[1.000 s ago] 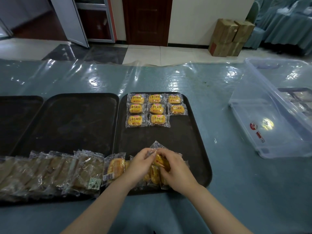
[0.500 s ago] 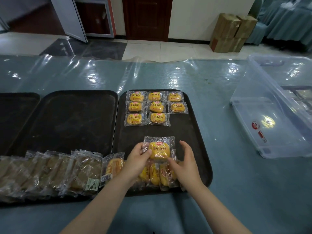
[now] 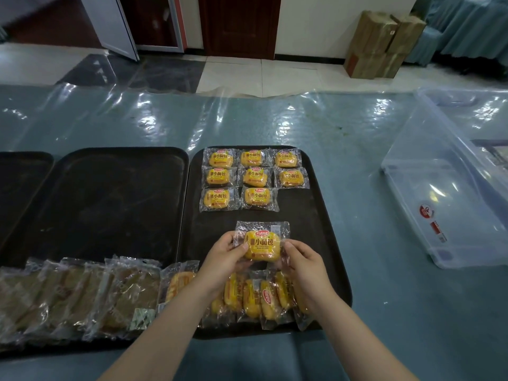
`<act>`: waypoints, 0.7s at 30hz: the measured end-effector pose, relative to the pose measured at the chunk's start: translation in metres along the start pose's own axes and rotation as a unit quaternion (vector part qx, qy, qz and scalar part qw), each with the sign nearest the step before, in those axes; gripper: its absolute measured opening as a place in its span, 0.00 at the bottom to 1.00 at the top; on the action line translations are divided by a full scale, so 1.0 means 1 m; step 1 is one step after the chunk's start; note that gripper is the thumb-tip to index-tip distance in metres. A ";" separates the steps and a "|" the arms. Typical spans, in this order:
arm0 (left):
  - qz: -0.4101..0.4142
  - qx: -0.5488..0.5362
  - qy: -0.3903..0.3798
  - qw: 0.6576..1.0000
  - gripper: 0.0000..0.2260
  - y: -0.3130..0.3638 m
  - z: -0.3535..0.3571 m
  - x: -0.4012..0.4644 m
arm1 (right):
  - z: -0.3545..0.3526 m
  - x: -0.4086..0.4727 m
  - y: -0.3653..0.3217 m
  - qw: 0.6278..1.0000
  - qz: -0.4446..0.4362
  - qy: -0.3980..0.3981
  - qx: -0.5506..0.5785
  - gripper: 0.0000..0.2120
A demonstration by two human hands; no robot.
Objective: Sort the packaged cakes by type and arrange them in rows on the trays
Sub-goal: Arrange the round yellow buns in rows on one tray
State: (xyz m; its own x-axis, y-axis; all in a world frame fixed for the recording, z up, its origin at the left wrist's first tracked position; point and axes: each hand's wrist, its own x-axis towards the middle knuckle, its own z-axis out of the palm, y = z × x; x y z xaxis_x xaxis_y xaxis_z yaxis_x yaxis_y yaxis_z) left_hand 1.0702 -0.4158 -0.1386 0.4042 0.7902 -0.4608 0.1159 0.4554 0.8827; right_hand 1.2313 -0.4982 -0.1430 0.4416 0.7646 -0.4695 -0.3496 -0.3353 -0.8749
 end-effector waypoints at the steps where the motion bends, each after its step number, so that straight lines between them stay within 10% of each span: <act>1: 0.000 -0.003 -0.002 1.000 0.09 0.001 -0.001 0.004 | 0.000 0.003 -0.002 1.000 0.014 -0.005 0.022 0.10; 13: 0.019 0.111 0.012 0.994 0.11 0.015 -0.017 0.050 | -0.014 0.064 -0.022 0.999 0.025 0.043 0.023 0.09; 21: 0.039 0.455 -0.024 0.889 0.25 -0.004 -0.030 0.073 | -0.049 0.127 -0.037 0.985 0.014 0.163 -0.059 0.07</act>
State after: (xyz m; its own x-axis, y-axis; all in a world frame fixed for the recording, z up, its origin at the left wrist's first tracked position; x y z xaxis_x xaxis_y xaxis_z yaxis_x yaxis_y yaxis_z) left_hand 1.0718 -0.3476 -0.1783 0.4792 0.7761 -0.4098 0.7629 -0.1374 0.6318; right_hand 1.3411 -0.4158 -0.1762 0.6821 0.5430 -0.4897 -0.2756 -0.4294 -0.8600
